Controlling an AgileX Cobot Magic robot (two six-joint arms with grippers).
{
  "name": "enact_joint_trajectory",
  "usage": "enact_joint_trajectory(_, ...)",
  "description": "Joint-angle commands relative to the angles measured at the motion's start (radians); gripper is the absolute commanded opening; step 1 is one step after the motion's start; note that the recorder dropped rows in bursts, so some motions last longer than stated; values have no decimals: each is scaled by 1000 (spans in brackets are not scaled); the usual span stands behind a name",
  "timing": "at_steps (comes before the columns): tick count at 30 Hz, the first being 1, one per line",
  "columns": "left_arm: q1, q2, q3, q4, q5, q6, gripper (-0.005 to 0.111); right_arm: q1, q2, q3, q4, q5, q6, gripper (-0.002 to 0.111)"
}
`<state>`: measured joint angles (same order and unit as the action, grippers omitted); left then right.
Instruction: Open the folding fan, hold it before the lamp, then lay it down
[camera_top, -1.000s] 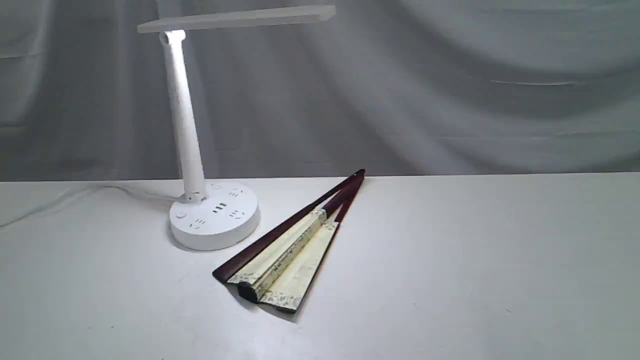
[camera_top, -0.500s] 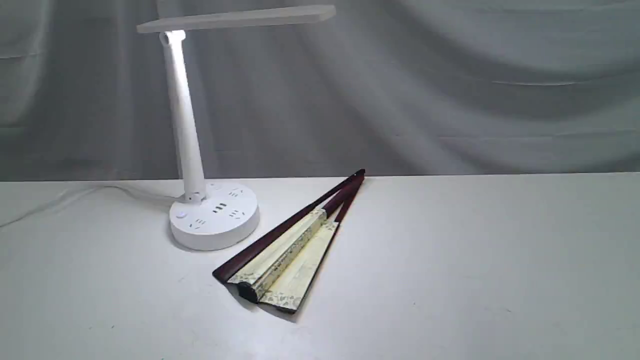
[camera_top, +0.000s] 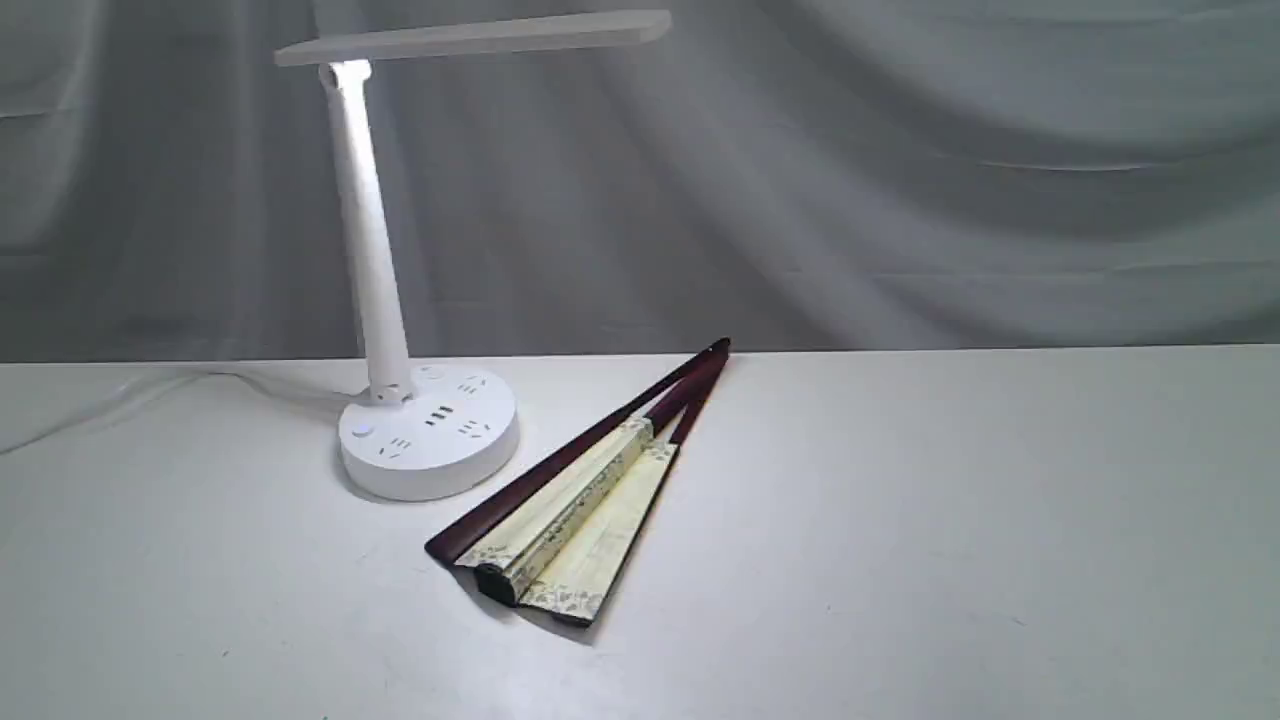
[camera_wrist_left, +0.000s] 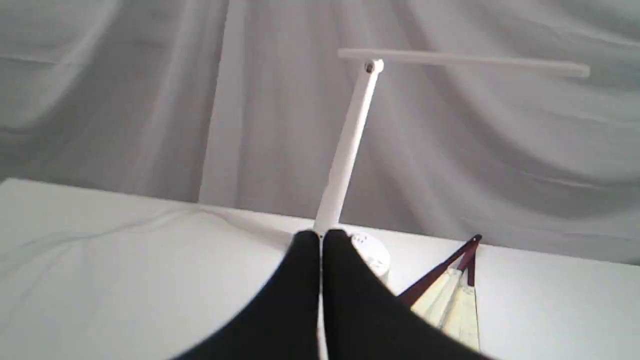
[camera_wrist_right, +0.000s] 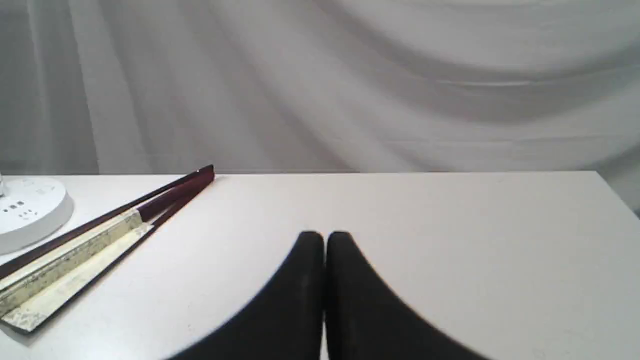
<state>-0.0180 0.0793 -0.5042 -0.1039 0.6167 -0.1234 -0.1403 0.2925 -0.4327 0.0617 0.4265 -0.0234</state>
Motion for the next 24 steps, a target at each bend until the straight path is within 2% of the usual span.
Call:
enact_joint_trajectory(1, 2, 74, -2, -14, -9, 18, 0, 5, 86, -21, 13, -14, 2, 0)
enact_joint_trajectory(8, 2, 226, -2, -14, -103, 28, 0, 5, 243, -23, 44, -59, 2, 0)
enact_joint_trajectory(13, 2, 335, -2, -14, -123, 28, 1, 5, 330, -23, 79, -101, 2, 1)
enact_joint_trajectory(17, 2, 432, -2, -14, -160, 28, 6, 5, 406, -23, 115, -106, 2, 16)
enact_joint_trajectory(21, 2, 543, -2, -22, -190, 28, 18, 5, 479, -23, 125, -108, 2, 31)
enact_joint_trajectory(24, 2, 624, -2, -54, -205, 28, 26, 5, 519, -23, 155, -108, 0, 35)
